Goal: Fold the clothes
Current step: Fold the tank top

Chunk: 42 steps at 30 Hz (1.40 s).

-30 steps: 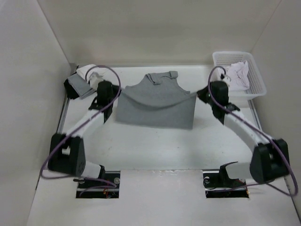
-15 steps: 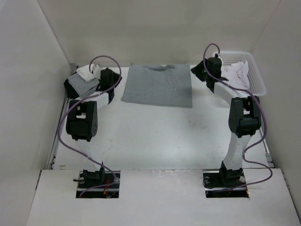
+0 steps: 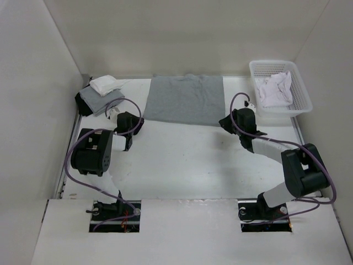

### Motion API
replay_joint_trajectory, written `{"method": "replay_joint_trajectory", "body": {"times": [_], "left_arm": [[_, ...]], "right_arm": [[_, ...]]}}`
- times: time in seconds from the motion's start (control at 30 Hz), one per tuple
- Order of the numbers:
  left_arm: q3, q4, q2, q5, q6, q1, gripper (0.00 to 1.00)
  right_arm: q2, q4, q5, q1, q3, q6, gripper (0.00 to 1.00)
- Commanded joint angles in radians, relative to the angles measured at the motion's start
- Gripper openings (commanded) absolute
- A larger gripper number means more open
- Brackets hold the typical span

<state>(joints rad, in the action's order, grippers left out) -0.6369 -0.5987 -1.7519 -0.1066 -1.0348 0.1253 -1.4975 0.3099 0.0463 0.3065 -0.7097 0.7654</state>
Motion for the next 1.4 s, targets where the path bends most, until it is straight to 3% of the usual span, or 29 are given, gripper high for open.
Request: {"method": "replay_joint_trajectory", "body": {"times": [0.0,0.27,0.57,0.77,1.07,1.37], "left_arm": [[-0.046,-0.116,-0.053,0.048,-0.048,-0.005,0.36],[-0.127,-0.099,-0.175,0.047,-0.071,-0.014,0.3],[-0.15,-0.081,-0.192,0.041,-0.085,-0.017,0.05],[-0.097,-0.087,-0.112,0.033,-0.09,-0.025,0.01],[0.137,-0.139,0.02,0.031,-0.153,-0.105,0.0],[0.146,-0.177,0.006,0.061,-0.153,-0.105,0.0]], "right_arm": [[-0.003,0.116,0.009,-0.022,0.026,0.011,0.24],[-0.052,0.158,-0.006,-0.043,0.039,0.034,0.28],[-0.084,0.103,0.05,-0.079,0.047,0.09,0.42],[-0.069,0.028,0.085,-0.082,0.039,0.121,0.44],[-0.101,0.031,0.115,-0.007,0.062,0.232,0.44],[-0.129,0.072,0.119,0.05,0.093,0.301,0.43]]}}
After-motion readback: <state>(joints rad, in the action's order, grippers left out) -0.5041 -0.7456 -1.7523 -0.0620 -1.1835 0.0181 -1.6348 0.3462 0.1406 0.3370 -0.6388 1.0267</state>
